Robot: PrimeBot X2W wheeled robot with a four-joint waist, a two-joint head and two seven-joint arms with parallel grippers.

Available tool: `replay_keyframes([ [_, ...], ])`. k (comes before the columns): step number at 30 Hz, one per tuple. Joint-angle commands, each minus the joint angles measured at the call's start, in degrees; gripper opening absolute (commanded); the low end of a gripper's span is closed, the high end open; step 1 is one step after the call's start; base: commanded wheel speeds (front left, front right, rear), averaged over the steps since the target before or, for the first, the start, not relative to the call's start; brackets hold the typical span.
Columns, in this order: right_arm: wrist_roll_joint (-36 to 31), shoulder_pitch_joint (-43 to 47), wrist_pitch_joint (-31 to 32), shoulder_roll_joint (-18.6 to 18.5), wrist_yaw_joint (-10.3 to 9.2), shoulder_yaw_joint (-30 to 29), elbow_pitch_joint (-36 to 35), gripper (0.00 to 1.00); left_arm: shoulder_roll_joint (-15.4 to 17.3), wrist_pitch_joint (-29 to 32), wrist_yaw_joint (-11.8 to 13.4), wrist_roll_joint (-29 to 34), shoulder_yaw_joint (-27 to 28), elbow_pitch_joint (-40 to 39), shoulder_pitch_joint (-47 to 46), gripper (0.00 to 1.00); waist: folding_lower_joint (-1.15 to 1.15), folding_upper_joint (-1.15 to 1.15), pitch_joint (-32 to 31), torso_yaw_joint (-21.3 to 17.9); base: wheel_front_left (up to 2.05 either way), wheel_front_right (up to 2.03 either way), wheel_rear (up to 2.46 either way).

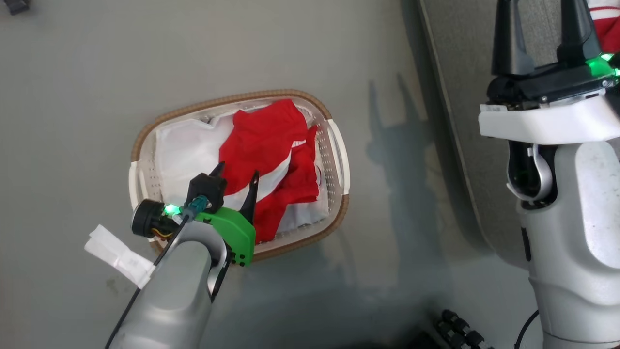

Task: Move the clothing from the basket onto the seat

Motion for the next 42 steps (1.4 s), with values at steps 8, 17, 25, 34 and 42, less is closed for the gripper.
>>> replay_keyframes([
  [8,1.79,-3.89,0.00,-0.03,-0.06,-0.28,-3.68,1.00,0.44,0.03,-1.42,1.64,-4.35,10.63,-9.03,1.00,0.00,0.00,10.70,-5.57,0.00,0.00,0.00],
  [17,3.89,-5.37,0.00,-0.05,-0.06,-1.54,-4.64,1.00,0.80,0.03,-1.75,4.30,-9.29,17.61,-14.24,1.00,0.00,0.00,15.13,-7.07,0.00,0.00,0.00],
  [25,3.50,-4.32,0.00,-0.07,-0.06,-3.33,-5.06,1.00,0.53,0.03,2.45,5.45,-10.67,18.13,-16.40,1.00,0.00,0.00,16.75,-6.82,0.00,0.00,0.00],
  [34,3.76,-3.65,0.00,-0.07,-0.07,-3.92,-5.49,1.00,0.45,0.73,5.27,4.73,-11.20,20.55,-19.32,1.00,0.00,0.00,17.53,-6.46,0.00,0.00,0.00],
  [42,4.11,-3.20,0.00,-0.07,-0.06,-3.69,-5.23,1.00,0.39,4.15,3.38,2.48,-10.81,21.80,-19.51,0.00,0.00,0.00,17.53,-6.32,0.00,0.00,0.00],
])
